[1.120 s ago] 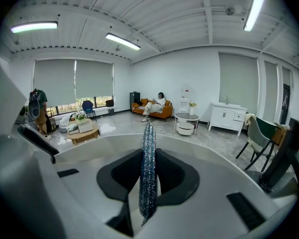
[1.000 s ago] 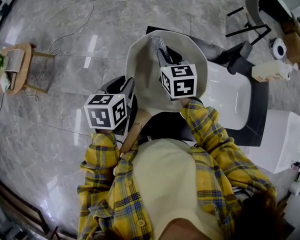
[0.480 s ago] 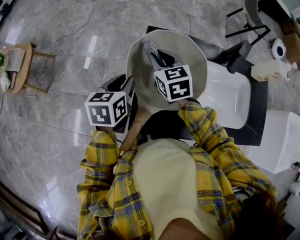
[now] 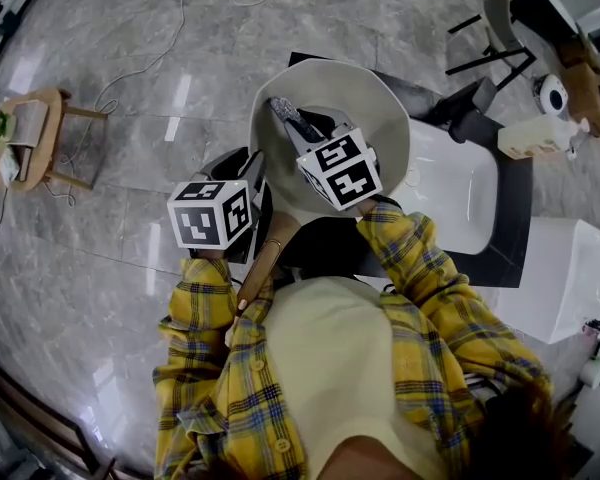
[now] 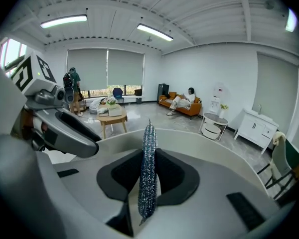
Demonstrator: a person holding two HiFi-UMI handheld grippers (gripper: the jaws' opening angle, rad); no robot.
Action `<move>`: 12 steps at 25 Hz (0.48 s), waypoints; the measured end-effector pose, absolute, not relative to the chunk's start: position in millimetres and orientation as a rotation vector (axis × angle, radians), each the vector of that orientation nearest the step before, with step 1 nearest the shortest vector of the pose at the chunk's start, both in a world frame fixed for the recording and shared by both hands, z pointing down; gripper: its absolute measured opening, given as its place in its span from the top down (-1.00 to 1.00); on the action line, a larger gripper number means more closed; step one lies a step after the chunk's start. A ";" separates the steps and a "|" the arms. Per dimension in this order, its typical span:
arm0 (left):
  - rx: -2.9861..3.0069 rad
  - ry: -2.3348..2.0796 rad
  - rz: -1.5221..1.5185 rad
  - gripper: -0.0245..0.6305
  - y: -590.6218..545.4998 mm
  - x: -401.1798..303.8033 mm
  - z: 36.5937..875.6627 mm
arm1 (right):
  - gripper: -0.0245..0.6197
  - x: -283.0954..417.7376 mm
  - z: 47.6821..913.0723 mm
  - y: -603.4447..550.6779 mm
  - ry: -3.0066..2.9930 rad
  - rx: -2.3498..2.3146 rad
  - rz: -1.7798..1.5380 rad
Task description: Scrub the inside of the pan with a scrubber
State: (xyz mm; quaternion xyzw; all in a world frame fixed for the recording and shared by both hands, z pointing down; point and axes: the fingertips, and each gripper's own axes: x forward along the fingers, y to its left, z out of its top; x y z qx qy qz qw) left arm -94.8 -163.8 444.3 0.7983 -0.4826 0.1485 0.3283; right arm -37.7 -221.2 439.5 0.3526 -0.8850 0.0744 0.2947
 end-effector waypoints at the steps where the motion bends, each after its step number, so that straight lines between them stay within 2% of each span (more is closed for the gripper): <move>1: 2.090 -1.264 0.389 0.59 -163.9 -94.8 444.4 | 0.68 -38.5 439.6 -219.4 -2.351 0.918 0.179; 12: 2.083 -1.273 0.367 0.59 -165.3 -94.8 443.9 | 0.67 -48.6 441.0 -189.2 -2.234 0.676 -0.160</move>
